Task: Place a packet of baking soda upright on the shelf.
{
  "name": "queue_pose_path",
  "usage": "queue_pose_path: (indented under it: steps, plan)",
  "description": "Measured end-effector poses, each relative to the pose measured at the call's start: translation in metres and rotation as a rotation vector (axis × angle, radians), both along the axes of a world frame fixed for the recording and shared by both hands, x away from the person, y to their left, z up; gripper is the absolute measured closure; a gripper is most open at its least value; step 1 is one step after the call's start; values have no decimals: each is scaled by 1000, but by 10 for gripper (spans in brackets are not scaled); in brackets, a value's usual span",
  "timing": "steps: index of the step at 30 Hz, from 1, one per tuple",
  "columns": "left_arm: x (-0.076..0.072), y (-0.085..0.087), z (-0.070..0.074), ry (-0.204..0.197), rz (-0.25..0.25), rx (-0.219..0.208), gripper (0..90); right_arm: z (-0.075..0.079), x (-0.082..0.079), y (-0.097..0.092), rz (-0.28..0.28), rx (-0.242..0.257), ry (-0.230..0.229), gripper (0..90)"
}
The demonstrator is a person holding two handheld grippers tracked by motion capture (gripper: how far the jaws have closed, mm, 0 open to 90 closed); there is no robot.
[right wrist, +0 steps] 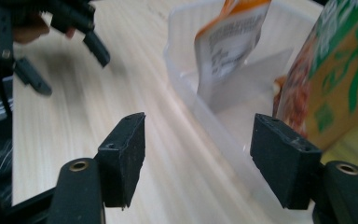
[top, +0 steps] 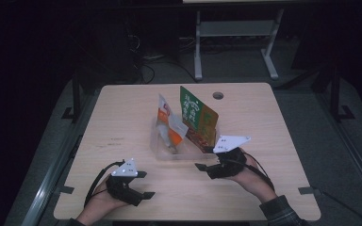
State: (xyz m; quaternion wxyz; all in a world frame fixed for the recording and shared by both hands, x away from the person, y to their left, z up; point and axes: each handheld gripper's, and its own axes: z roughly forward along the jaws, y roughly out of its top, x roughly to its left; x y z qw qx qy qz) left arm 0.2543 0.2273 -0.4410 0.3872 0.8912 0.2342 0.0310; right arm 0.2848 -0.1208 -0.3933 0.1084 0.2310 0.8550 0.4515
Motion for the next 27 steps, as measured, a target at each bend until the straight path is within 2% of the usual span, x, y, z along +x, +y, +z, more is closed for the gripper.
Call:
queue_pose_path:
  steps: [2, 9, 11, 19, 23, 27]
  plan:
    - [-1, -1, -1, 3, -12, 7, 199, -4, -4, -6, -3, -16, -8, 342]
    - [-2, -4, -2, -2, -45, 31, 199, -20, -14, -25, 1, -48, 28, 340]
    - [-3, -4, -3, 0, -55, 40, 199, -25, -17, -30, 3, -55, 52, 340]
    - [-4, -8, -5, 0, -83, 67, 199, -43, -29, -48, -6, -133, 91, 336]
    - [-4, -9, -5, -6, -82, 73, 199, -48, -33, -52, -7, -157, 104, 328]
    - [-4, -9, -5, -6, -83, 74, 199, -46, -33, -54, -10, -147, 98, 325]
